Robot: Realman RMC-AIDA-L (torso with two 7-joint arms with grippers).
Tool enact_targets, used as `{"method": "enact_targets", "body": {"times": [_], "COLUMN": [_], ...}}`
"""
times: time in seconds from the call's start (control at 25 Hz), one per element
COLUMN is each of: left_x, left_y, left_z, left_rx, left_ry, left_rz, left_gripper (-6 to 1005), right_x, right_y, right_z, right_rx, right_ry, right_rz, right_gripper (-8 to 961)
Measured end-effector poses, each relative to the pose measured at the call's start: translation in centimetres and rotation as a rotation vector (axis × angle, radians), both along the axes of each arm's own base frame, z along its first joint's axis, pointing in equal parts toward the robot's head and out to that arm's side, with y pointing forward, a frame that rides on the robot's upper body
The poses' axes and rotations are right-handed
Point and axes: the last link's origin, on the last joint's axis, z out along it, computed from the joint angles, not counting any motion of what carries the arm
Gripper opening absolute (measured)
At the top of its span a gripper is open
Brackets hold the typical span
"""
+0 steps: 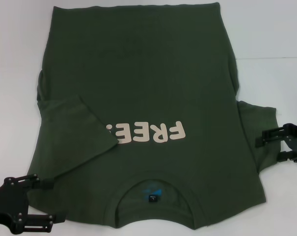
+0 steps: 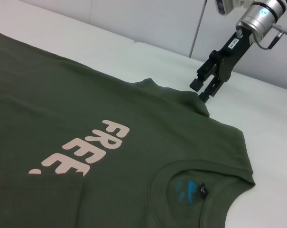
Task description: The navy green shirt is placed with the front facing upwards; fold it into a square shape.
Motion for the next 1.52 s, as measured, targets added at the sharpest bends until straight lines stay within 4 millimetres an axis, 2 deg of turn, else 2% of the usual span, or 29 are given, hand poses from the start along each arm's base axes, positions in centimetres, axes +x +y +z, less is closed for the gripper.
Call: {"method": "enact_targets", "body": {"times": [0.32, 0.76, 1.28, 1.52], "left_x": [0.09, 0.21, 0.21, 0.23], "left_y": [0.12, 0.28, 0.31, 0.34], "left_z": [-0.03, 0.01, 0.11, 0.13], "left_rx": [0.000, -0.001, 0.004, 0.004], "left_ry": [0.001, 0.000, 0.002, 0.003], "left_rz": [-0.004, -0.003, -0.004, -0.005], "left_gripper": [907, 908, 907, 907], "right_x": [0.25, -0.30, -0.51, -0.48], "right_y": [-0.22, 0.18, 0.42, 0.46], "right_z": [-0.23, -0.41, -0.50, -0.35], "right_rx": [-0.025, -0.057, -0.075, -0.076], "right_ry": [-0.015, -0.057, -0.088, -0.095], "right_rz": [-0.004, 0.025, 0.049, 0.061], "right_gripper": [858, 683, 63, 46]}}
